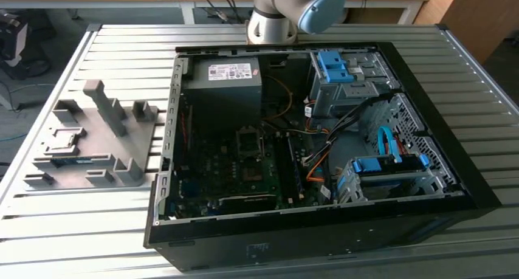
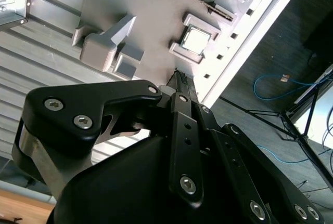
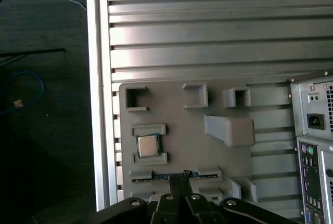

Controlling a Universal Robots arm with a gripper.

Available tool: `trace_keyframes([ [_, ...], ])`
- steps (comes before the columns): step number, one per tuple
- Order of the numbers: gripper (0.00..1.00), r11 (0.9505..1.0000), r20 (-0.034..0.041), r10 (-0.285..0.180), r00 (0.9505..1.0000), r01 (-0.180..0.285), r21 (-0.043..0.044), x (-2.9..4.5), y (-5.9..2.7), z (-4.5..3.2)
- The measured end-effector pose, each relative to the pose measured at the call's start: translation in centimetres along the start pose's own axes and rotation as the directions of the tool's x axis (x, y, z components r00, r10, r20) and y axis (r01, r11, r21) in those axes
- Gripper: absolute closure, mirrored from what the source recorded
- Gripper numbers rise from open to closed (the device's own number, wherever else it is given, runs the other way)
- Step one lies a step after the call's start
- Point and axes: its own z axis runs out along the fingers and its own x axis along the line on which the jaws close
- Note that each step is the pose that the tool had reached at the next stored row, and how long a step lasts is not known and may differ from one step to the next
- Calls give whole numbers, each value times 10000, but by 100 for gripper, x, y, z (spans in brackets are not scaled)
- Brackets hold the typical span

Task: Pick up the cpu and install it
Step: 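Reach for the cpu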

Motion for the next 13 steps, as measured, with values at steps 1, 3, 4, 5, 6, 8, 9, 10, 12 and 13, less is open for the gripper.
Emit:
trace_keyframes([
  [1, 90, 10000, 0, 0, 10000, 0, 0, 7, 0, 2],
  [3, 90, 10000, 1, 0, 10000, 0, 0, 20, -2, 5],
  [4, 90, 10000, 0, 0, 10000, 0, 0, 27, -2, 7],
  [5, 90, 10000, 0, 0, 10000, 0, 0, 34, -3, 8],
  [6, 90, 10000, 0, 0, 10000, 0, 0, 42, -3, 10],
  [8, 90, 10000, 0, 0, 10000, 0, 0, 58, -5, 13],
  [9, 90, 10000, 0, 0, 10000, 0, 0, 67, -6, 15],
  [10, 90, 10000, 1, 0, 10000, 0, -1, 77, -6, 17],
  [12, 90, 10000, 0, 0, 10000, 0, 0, 97, -8, 20],
  [13, 90, 10000, -1, 1, 10000, -1, 1, 106, -9, 23],
])
